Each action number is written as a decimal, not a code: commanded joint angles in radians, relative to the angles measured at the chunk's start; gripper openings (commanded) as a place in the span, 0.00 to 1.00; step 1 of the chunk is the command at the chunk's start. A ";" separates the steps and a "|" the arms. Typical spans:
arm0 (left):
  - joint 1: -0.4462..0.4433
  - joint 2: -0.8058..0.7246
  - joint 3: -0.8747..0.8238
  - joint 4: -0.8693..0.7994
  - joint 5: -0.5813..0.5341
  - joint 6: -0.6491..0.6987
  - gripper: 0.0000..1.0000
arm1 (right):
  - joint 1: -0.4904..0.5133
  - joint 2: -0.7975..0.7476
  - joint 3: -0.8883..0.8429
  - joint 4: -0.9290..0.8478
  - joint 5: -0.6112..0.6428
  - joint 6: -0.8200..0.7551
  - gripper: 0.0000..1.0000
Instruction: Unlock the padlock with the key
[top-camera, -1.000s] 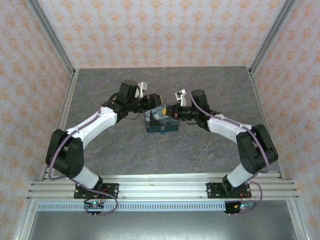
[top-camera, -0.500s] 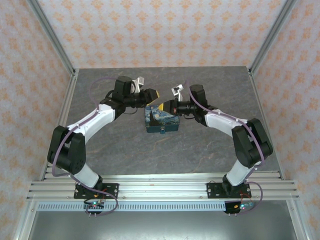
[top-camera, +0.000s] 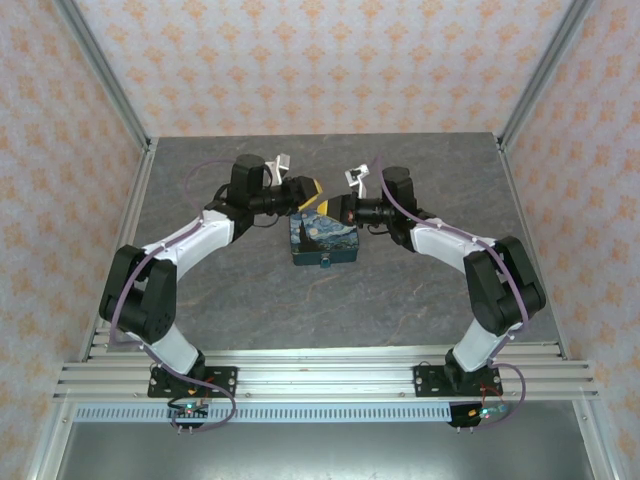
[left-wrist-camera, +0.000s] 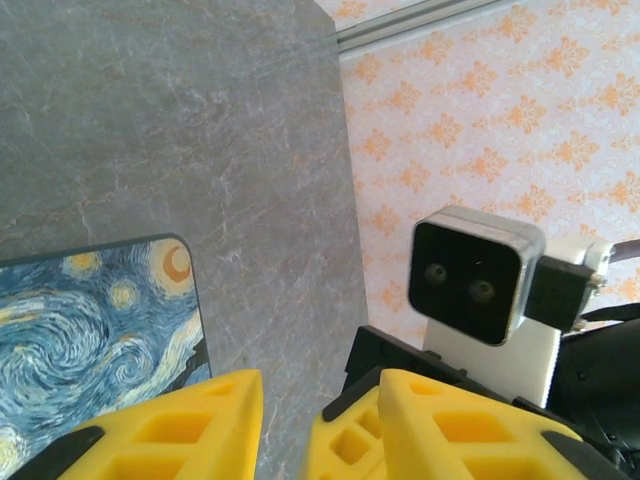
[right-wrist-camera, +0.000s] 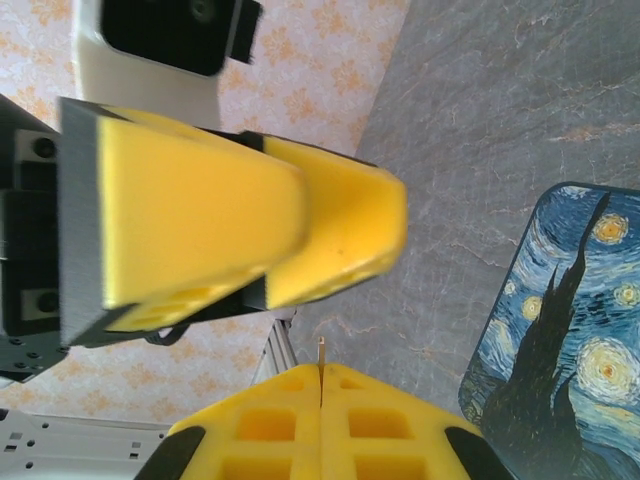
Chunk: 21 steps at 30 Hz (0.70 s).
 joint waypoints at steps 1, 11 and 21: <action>-0.003 0.013 -0.025 0.083 0.028 -0.040 0.34 | -0.008 -0.001 0.037 0.075 -0.011 0.012 0.00; -0.004 0.019 -0.068 0.216 0.043 -0.135 0.27 | -0.009 0.007 0.050 0.090 0.007 0.022 0.00; -0.012 -0.002 -0.099 0.276 0.037 -0.179 0.27 | -0.010 0.016 0.049 0.106 0.021 0.031 0.00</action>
